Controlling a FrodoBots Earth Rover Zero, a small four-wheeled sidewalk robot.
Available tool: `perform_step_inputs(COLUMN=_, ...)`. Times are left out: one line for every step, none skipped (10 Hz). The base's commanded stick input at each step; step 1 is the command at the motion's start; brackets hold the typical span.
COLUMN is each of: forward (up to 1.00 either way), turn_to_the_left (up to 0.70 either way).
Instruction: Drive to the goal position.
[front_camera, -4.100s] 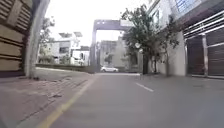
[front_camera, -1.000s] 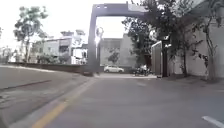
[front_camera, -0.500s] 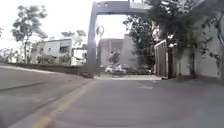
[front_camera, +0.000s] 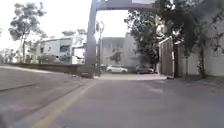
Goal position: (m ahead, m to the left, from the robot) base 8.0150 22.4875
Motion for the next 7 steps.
perform_step_inputs(forward=1.00, turn_to_the_left=0.06)
perform_step_inputs(forward=1.00, turn_to_the_left=0.06)
perform_step_inputs(forward=1.00, turn_to_the_left=0.06)
perform_step_inputs(forward=1.00, turn_to_the_left=0.06)
perform_step_inputs(forward=1.00, turn_to_the_left=0.06)
perform_step_inputs(forward=1.00, turn_to_the_left=-0.22)
perform_step_inputs(forward=1.00, turn_to_the_left=-0.34)
